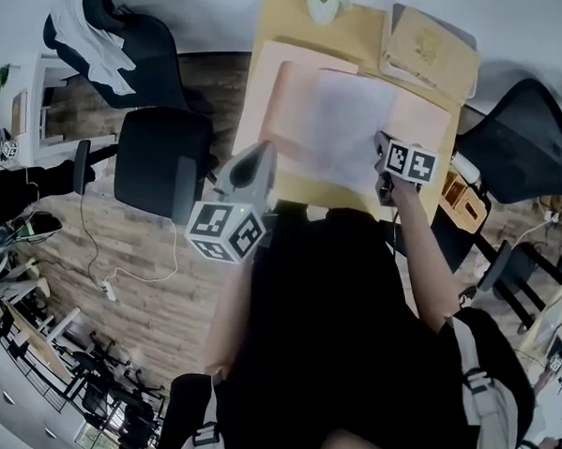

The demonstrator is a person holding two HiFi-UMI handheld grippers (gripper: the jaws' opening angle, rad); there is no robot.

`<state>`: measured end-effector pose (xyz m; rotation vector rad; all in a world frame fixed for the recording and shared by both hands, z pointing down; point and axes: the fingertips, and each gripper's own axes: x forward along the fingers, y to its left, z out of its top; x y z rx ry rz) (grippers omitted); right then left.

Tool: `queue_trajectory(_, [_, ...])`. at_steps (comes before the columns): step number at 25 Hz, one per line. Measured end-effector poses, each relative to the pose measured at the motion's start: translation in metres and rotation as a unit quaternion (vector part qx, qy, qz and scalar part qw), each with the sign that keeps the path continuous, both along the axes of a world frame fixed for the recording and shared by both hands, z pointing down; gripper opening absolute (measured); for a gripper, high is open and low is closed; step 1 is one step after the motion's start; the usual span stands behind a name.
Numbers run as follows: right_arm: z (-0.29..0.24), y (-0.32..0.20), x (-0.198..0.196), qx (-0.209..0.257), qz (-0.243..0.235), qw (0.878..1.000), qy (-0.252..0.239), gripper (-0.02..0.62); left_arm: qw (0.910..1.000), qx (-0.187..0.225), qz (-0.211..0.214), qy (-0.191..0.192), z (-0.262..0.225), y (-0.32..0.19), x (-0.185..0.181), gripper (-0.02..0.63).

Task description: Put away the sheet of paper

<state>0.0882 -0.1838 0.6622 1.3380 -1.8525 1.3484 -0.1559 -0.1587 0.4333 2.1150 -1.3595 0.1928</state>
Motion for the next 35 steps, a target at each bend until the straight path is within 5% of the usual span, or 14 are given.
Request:
queue_trajectory(12, [0.007, -0.019, 0.01, 0.004, 0.132, 0.991, 0.015, 0.003, 0.998, 0.001, 0.062, 0.007, 0.005, -0.027, -0.029, 0.009])
queue_trajectory(35, [0.028, -0.023, -0.109, -0.003, 0.092, 0.996, 0.008, 0.003, 0.9915, 0.009, 0.129, -0.001, 0.013, -0.036, -0.079, 0.009])
